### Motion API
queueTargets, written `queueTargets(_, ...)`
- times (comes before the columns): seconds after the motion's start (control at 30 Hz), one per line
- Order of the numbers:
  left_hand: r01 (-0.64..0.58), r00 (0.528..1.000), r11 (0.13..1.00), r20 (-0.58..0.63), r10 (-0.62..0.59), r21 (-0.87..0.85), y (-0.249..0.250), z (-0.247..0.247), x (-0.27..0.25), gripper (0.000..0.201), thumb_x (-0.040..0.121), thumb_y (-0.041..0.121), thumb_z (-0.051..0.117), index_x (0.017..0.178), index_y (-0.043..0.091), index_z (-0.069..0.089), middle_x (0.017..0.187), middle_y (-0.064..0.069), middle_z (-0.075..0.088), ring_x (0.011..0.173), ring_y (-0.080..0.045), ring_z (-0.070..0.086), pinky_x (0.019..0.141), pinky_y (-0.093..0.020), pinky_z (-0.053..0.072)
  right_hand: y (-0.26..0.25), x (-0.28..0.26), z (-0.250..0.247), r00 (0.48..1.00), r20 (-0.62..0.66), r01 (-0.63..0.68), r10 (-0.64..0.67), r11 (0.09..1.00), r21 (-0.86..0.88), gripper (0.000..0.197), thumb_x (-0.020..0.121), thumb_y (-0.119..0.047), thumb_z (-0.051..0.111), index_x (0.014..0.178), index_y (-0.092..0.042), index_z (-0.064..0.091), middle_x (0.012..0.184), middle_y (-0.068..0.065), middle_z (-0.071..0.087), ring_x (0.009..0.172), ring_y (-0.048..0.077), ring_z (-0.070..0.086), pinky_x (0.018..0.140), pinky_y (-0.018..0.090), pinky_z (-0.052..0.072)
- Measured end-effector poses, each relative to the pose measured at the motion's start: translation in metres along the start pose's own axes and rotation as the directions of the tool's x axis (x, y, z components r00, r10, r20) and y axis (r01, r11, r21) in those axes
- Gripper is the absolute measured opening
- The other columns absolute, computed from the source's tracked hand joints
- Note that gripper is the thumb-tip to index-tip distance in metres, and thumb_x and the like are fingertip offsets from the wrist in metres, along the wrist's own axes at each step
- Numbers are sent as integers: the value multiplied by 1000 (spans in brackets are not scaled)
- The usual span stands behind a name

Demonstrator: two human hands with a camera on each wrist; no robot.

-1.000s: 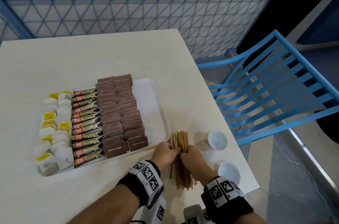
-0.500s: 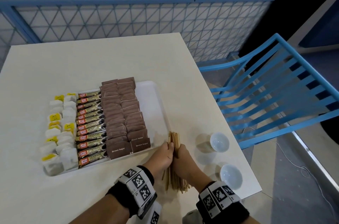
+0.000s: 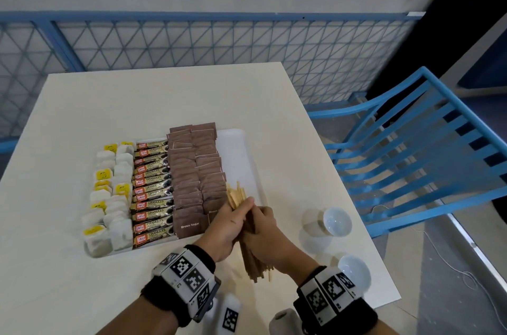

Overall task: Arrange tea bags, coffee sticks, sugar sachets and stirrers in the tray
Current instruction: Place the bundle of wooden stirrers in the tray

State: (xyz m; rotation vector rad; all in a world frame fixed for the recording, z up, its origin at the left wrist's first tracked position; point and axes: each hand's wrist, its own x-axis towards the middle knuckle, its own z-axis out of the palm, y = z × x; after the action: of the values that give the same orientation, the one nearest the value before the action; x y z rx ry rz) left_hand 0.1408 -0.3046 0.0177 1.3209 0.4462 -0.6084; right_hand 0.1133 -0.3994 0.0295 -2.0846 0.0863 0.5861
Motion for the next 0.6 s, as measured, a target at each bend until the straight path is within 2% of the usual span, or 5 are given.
queueTargets(0.13,-128,990,992,-57,126,-20,15,-10,-6,16,94,21,53,90,9,64,81,-6,67,75,-14,66,60,-21,52,-14,-3,-9,989,101,101,-111,990,96,51,93,-14,47,140,-24,27,123,1,29,121,18,35,102,23,35)
queueTargets(0.23,-201,976,975,-101,192,-92,21,-18,-11,15,94,12,53,84,7,63,68,-3,68,63,-10,68,54,-20,52,-21,-5,-15,970,165,169,-179,983,78,53,96,-16,42,144,-29,24,131,-2,30,128,16,29,110,29,29)
queueTargets(0.37,-268,955,962,-150,257,-53,27,-25,-14,10,91,9,56,85,8,65,77,-5,70,77,-19,67,70,-30,52,-22,-2,-23,953,203,212,-225,974,83,49,97,-11,41,140,-33,35,131,-8,34,129,11,28,111,27,29)
queueTargets(0.47,-309,935,951,-184,305,6,31,-31,-17,17,90,9,57,76,9,66,68,-4,68,73,-23,64,75,-39,51,-17,1,-28,988,0,153,-157,964,215,30,96,-14,45,119,-28,58,122,-5,45,113,5,45,89,12,39)
queueTargets(0.6,-325,928,946,-198,317,-8,37,-44,-22,25,90,8,55,67,13,62,57,2,61,63,-18,61,64,-34,50,17,10,-29,966,-259,-28,13,998,-56,9,89,-13,56,95,-18,61,96,-1,63,87,12,58,72,12,43)
